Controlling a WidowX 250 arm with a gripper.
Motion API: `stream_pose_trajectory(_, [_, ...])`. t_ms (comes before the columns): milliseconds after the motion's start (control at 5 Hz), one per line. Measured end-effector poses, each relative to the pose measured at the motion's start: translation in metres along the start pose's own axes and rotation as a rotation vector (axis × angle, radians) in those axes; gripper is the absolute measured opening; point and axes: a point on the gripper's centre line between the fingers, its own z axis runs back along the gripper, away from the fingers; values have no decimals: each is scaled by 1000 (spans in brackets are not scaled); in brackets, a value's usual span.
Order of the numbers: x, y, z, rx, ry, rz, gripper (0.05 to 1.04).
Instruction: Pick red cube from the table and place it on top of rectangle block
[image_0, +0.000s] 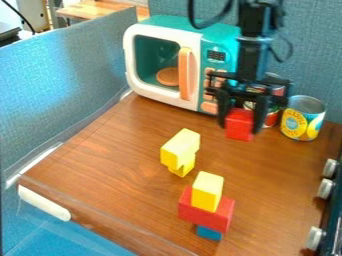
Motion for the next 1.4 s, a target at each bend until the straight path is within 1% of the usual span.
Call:
stream_pose_trajectory(200, [-3,26,0,-23,30,51,605])
stream_pose_trajectory(400, [-4,48,-6,-5,31,67,605])
stream_pose_trajectory(600, [-4,62,-8,31,26,69,605])
stream_pose_trajectory(800, [-4,70,-8,68,27,49,605])
stream_pose_trajectory(1000, [-5,73,-9,85,42,12,605])
stream_pose_trajectory(1200, [-2,74,-17,89,75,-12,605])
stream_pose_trajectory(1400, [8,78,-28,95,109,-37,605])
